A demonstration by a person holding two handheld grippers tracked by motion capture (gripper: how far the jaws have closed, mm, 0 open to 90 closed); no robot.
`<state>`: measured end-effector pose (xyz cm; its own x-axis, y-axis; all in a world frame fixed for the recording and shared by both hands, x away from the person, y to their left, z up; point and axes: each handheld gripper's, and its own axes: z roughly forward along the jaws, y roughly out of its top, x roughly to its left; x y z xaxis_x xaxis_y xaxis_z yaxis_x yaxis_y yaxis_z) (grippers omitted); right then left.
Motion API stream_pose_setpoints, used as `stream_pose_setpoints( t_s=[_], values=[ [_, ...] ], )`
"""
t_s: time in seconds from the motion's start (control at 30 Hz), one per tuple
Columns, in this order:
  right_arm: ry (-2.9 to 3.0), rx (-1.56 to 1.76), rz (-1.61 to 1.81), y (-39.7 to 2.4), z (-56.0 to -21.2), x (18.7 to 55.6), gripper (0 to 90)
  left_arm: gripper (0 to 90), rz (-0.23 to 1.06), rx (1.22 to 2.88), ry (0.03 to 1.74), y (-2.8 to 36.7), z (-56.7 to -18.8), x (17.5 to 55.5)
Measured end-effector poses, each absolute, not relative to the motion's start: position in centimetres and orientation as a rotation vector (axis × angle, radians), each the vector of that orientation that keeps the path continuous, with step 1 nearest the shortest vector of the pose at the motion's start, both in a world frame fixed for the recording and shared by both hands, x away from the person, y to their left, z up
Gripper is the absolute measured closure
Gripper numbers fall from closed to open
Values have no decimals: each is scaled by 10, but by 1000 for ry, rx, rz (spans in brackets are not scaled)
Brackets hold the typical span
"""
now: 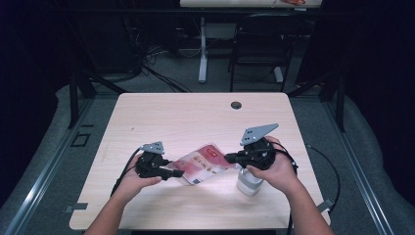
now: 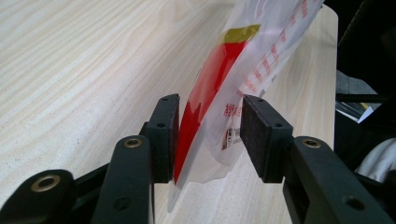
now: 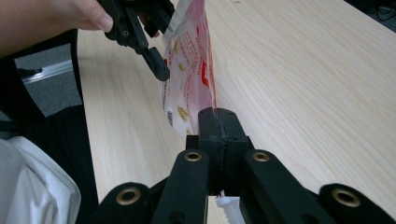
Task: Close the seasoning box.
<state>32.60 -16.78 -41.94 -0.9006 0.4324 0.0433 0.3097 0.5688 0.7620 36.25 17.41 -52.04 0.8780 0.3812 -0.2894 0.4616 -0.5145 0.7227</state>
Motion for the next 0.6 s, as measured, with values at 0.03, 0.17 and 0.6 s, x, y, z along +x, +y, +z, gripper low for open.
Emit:
stream_pose_setpoints(
  t_s=[0.03, 0.17, 0.6],
  values=[
    [2650, 630, 1241, -167, -420, 326, 900, 572, -114, 2170, 606, 174, -521, 363],
    [2657, 622, 1234, -166, -421, 326, 900, 550, -92, 2154, 617, 176, -520, 363],
    [2657, 611, 1212, -164, -420, 326, 900, 568, -58, 2118, 634, 187, -513, 362]
  ],
)
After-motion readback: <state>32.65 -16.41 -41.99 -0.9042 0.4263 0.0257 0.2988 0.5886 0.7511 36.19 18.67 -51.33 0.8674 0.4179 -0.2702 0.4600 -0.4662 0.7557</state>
